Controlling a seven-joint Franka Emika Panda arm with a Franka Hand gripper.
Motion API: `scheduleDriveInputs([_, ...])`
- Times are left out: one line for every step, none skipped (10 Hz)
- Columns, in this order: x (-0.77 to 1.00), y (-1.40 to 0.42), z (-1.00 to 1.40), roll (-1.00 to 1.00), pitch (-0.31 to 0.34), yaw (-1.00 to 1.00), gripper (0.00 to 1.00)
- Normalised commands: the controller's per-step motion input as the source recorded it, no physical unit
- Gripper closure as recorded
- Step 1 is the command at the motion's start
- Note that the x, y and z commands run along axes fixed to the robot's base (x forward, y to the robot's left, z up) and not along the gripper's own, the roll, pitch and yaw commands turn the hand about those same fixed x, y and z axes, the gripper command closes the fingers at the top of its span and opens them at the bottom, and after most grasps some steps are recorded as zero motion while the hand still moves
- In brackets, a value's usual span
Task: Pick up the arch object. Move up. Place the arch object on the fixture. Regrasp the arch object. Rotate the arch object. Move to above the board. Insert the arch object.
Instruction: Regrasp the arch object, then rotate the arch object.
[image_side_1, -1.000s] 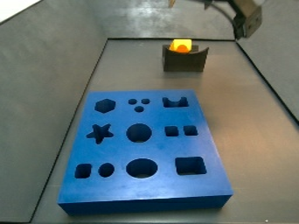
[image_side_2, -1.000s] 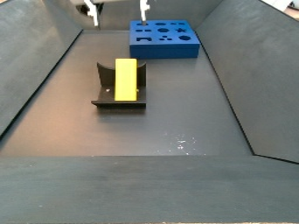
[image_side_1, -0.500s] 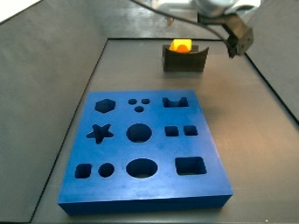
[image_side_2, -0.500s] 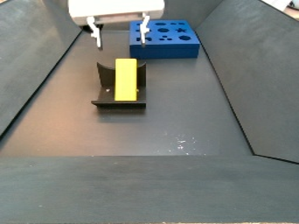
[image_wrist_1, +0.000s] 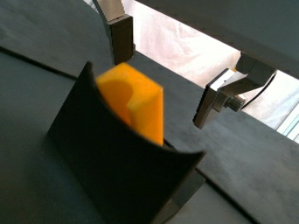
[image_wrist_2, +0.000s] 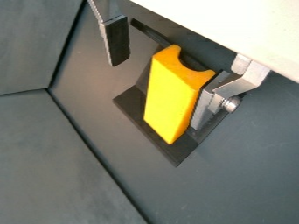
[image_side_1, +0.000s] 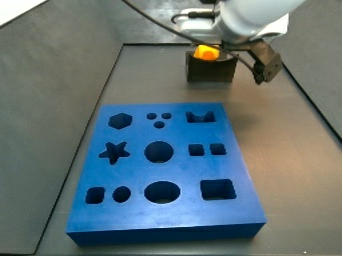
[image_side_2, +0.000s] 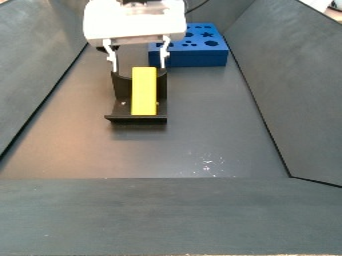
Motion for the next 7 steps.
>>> scheduleDriveInputs([0.08,0.01,-0.62,0.08,0.010,-0.01,0.00])
scheduleDriveInputs([0.08,0.01,-0.56,0.08,0.008,0.00,0.00])
scheduleDriveInputs([0.07,0.01,-0.40,0.07,-0.005,0.02,0.00])
scheduleDriveInputs([0.07,0.01,-0.33,0.07,-0.014,0.03,0.00])
scheduleDriveInputs([0.06,0.01,-0.21,0.07,-0.029,0.04,0.00])
scheduleDriveInputs([0.00,0.00,0.00,0.00,0.000,0.00,1.00])
scheduleDriveInputs([-1.00,0.13,0.97,0.00,0.000,0.00,1.00])
